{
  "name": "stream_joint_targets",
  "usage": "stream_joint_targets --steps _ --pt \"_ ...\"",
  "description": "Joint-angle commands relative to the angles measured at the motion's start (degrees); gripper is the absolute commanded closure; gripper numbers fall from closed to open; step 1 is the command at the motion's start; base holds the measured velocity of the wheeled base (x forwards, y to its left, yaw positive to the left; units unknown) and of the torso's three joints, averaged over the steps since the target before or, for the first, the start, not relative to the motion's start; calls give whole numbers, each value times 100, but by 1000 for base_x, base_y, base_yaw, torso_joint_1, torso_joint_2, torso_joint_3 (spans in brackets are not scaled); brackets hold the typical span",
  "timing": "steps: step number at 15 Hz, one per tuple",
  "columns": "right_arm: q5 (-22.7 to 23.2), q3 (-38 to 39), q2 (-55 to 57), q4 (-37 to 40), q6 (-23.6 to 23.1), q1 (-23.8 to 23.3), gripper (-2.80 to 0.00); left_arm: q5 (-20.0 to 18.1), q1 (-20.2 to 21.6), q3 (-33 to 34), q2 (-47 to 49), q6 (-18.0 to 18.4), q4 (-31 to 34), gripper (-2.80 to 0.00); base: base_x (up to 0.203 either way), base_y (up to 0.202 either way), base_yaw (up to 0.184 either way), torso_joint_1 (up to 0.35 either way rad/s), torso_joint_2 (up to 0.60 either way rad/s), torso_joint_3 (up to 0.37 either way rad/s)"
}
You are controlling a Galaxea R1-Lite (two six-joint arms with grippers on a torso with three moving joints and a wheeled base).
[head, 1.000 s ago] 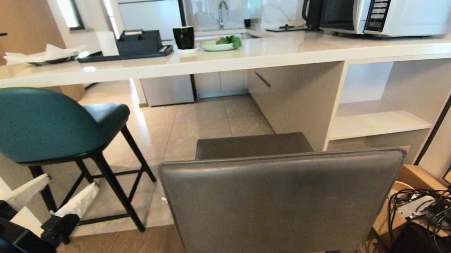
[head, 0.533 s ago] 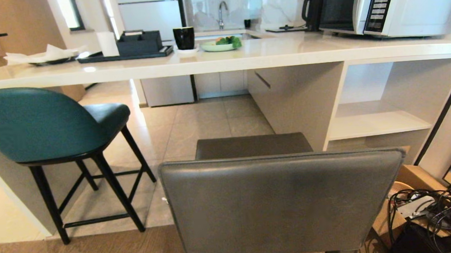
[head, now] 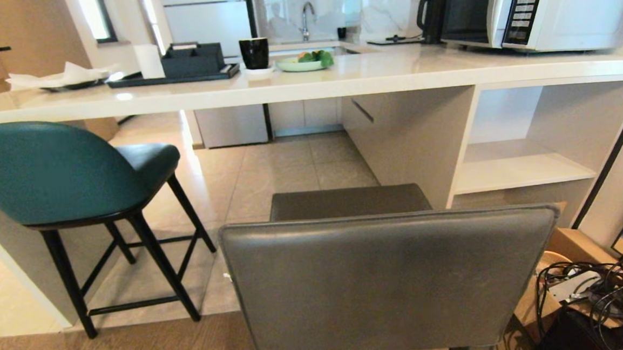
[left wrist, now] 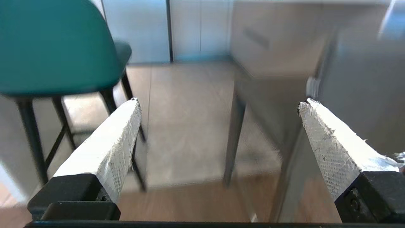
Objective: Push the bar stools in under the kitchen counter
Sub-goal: Pull the blue chair out from under the dining table
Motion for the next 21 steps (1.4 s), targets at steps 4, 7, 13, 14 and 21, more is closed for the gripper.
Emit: stream_joint_targets --steps 4,7,13,14,21 --pt "-392 1082 -444 -36 -478 4 -280 523 -42 1433 -676 592 -338 -280 0 0 0 0 0 0" --pt "-869 2552 -444 -1409 -691 4 -280 924 -42 1769 -674 640 -631 -280 0 0 0 0 0 0" --pt "-1434 3548 -435 -2655 -1006 13 -280 918 -42 1758 -674 467 -377 -280 0 0 0 0 0 0" --pt "-1434 3548 -435 -2664 -1006 13 -280 911 -46 1704 -674 426 3 -280 0 0 0 0 0 0" --pt "-1531 3548 -435 -2690 -662 5 -280 899 -50 1591 -674 93 289 -280 0 0 0 0 0 0"
